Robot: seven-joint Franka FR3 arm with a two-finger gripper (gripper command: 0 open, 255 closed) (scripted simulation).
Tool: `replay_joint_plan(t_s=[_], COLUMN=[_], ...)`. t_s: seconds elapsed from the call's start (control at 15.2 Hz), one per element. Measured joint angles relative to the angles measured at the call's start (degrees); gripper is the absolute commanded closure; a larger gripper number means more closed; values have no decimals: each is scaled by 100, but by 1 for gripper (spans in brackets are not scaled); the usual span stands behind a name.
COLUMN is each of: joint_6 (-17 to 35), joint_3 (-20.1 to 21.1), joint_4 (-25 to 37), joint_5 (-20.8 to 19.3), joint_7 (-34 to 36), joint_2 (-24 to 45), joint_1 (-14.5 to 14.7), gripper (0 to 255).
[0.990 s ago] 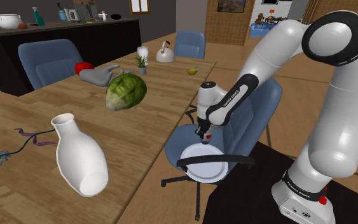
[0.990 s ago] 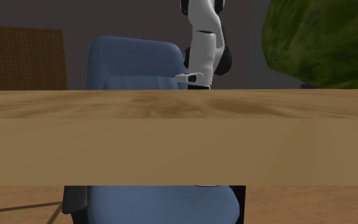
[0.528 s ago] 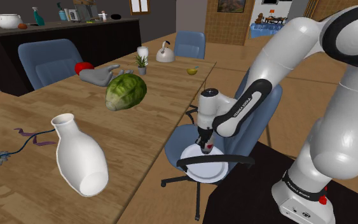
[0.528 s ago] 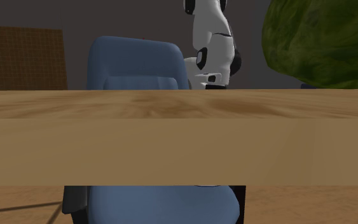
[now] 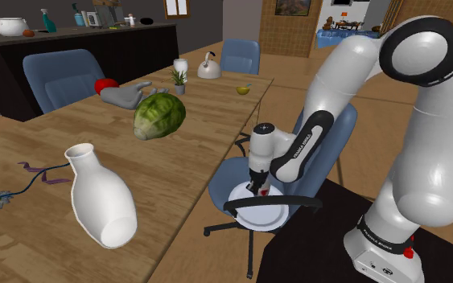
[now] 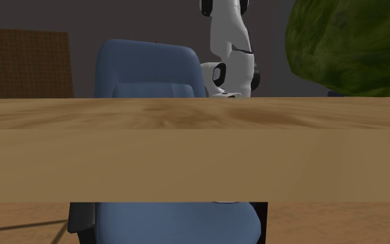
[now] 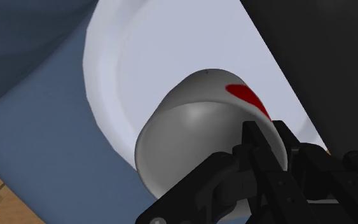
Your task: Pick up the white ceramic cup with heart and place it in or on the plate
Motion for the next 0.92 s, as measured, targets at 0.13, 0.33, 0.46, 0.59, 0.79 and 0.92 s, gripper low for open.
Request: replay_joint_plan(t_s=[0.13,0.33,0.46,0.59,0.79,0.92], joint_6=[165,396,565,668,674,700], joint_3=[-88,-227,-340,-406,-427,-431], joint_4=[54,156,244,263,277,272], joint_5=[-139,-314,-427,-500,-502,-509], joint_7=[136,281,399,455,492,470], joint_2=[186,459,632,682,698,700], joint_1=[52,125,203,256,287,279], gripper=[255,255,255,255,255,255])
